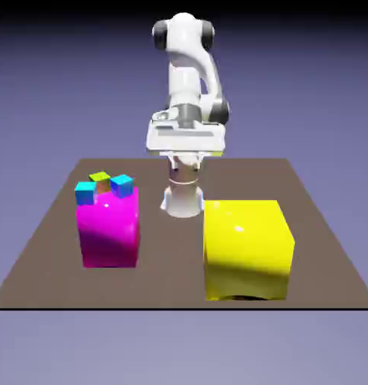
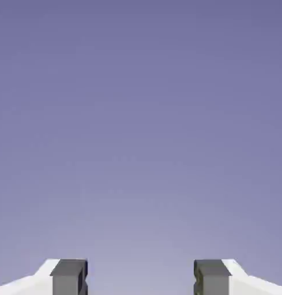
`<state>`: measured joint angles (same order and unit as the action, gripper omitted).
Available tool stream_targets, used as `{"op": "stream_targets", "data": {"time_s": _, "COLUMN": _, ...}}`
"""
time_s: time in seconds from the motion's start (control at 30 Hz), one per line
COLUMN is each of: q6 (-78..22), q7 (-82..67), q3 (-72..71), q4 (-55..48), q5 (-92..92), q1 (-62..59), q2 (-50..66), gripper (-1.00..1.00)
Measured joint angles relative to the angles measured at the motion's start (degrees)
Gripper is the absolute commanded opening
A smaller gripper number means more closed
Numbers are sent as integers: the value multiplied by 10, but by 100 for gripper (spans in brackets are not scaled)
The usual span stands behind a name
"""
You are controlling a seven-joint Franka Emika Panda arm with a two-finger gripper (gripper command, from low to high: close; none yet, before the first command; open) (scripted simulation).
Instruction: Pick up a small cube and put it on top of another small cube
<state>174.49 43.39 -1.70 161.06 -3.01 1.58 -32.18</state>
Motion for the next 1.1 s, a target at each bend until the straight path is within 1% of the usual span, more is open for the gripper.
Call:
{"op": "stream_targets", "data": {"time_s": 0.47, "q6": -54, "q7": 100, "q3": -254, "q4": -36, "q5": -347, "q1": 67, "q2": 152, "gripper": 0}}
{"op": "stream_targets", "data": {"time_s": 0.67, "q6": -136, "q7": 130, "q3": -377, "q4": -73, "q5": -471, "q1": 70, "q2": 261, "gripper": 0}}
{"op": "stream_targets", "data": {"time_s": 1.1, "q6": -436, "q7": 113, "q3": -546, "q4": -189, "q5": -491, "q1": -23, "q2": 531, "gripper": 0}}
